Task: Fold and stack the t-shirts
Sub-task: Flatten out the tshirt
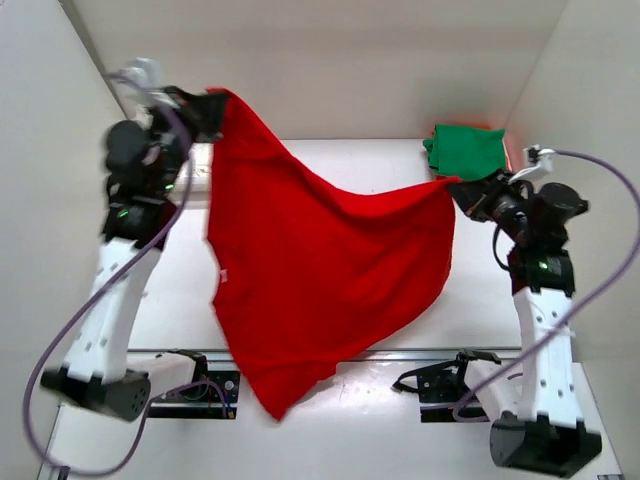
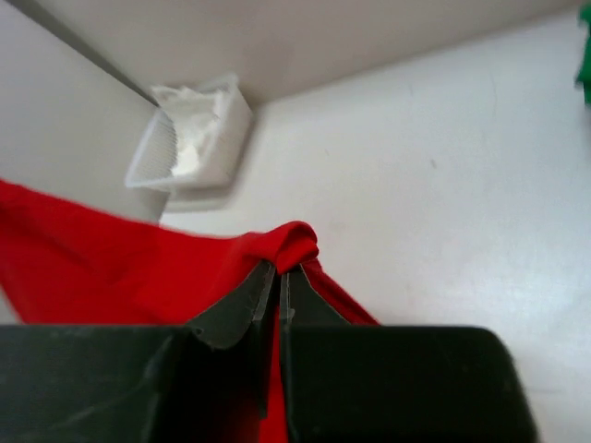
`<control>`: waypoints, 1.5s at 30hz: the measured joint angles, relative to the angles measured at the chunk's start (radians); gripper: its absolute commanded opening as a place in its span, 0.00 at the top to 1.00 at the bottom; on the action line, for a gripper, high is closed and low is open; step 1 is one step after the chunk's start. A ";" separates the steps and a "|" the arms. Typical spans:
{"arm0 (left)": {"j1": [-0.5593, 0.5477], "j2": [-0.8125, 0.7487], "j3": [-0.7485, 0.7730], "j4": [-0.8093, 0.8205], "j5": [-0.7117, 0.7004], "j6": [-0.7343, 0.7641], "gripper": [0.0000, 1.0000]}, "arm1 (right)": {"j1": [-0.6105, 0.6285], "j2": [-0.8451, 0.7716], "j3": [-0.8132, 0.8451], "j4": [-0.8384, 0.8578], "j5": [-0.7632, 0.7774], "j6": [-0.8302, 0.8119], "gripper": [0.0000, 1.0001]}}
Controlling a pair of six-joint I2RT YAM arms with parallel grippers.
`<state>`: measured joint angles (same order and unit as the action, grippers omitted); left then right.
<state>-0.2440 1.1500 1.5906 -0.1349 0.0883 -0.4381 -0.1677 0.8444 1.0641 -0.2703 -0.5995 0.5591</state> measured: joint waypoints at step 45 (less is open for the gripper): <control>-0.137 -0.209 -0.950 -0.415 0.116 -0.089 0.35 | 0.026 0.546 -0.300 -0.067 0.435 -0.224 0.31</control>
<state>-0.3813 0.9405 0.6407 -0.5499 0.2039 -0.5274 -0.1417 1.3903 0.7643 -0.3370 -0.1642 0.3351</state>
